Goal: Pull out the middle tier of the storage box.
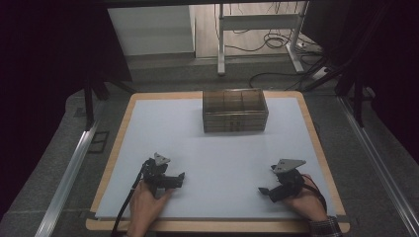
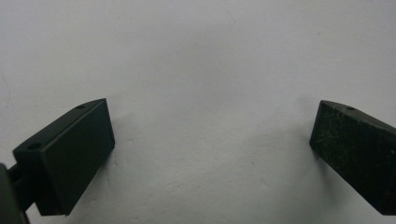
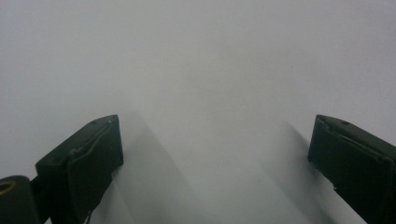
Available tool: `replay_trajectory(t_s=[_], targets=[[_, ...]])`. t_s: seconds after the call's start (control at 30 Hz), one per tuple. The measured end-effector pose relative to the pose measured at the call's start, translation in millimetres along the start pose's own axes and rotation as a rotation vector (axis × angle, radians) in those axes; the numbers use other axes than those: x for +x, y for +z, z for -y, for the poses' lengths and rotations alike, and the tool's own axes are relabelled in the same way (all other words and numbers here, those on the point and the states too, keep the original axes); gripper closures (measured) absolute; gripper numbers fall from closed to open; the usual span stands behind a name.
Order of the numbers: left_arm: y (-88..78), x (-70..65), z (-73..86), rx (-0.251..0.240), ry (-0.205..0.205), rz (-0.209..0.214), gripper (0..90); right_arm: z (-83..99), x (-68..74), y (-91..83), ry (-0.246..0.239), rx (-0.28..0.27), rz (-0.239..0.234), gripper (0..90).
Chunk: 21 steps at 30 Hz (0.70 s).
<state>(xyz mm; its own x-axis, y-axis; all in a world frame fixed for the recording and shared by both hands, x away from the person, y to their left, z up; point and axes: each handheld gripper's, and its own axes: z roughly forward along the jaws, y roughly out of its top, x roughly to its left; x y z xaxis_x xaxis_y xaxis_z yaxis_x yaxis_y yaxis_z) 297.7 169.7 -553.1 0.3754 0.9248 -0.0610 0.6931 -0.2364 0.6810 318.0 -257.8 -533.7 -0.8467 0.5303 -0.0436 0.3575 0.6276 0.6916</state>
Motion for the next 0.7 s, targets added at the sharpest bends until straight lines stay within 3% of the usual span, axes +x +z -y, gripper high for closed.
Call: replay_trajectory(t_s=[0.7], targets=[[0.0,-0.3,0.2,0.0,0.001,-0.002,0.0,0.3,0.0,-0.4,-0.001,-0.004,-0.004,3.5]])
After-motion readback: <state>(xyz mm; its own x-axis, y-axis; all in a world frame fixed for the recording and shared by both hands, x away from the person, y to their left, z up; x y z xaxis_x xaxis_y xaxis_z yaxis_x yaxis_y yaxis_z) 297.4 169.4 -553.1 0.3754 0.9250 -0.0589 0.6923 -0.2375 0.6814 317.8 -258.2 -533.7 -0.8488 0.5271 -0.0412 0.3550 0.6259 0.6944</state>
